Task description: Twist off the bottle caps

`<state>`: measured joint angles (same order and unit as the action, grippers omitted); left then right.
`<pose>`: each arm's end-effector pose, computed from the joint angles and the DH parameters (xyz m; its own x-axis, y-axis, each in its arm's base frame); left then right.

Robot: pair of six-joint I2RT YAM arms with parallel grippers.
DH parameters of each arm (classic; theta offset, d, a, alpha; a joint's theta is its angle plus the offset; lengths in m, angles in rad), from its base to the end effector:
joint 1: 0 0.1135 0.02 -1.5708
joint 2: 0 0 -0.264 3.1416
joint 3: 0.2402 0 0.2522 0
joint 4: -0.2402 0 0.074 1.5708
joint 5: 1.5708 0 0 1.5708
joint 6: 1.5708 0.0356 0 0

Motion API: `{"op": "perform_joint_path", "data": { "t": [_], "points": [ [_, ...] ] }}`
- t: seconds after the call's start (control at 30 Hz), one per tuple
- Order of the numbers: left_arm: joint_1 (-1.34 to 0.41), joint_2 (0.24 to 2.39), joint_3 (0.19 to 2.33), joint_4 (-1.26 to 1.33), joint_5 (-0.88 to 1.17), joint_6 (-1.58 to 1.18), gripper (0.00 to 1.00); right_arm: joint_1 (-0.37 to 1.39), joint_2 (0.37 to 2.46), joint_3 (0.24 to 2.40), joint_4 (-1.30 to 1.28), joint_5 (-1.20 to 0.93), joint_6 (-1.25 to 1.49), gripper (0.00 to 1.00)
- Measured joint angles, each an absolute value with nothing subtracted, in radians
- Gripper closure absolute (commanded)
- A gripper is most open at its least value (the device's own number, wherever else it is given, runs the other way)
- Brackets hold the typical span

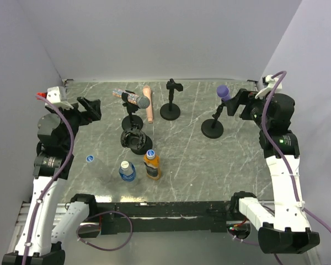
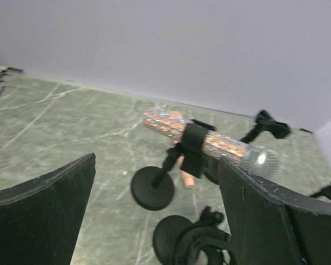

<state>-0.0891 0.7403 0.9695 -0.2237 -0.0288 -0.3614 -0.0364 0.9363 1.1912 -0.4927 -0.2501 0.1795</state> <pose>0.1591 -0.0132 0.4063 -0.0162 -0.3534 -0.9353 0.0583 0.9335 -0.3537 0.1911 0.0019 0.4204 -0.2682 0.1829 -0.9458 -0.1598 0.9598 0.2309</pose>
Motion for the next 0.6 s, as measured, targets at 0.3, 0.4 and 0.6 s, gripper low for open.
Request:
{"op": "perform_joint_path", "data": {
  "t": [0.3,0.4,0.6],
  "points": [
    [-0.089,0.688,0.976,-0.265,0.116,-0.432,0.03,0.020,0.939,1.214,-0.519,-0.497,-0.037,0.00],
    [-0.089,0.681,0.976,-0.271,0.153,-0.450,0.03,0.136,0.981,1.262,-0.600,-0.654,-0.192,0.00],
    [-0.089,0.680,0.976,-0.283,0.228,-0.469,0.03,0.401,1.128,1.376,-0.805,-0.898,-0.557,0.00]
  ]
}}
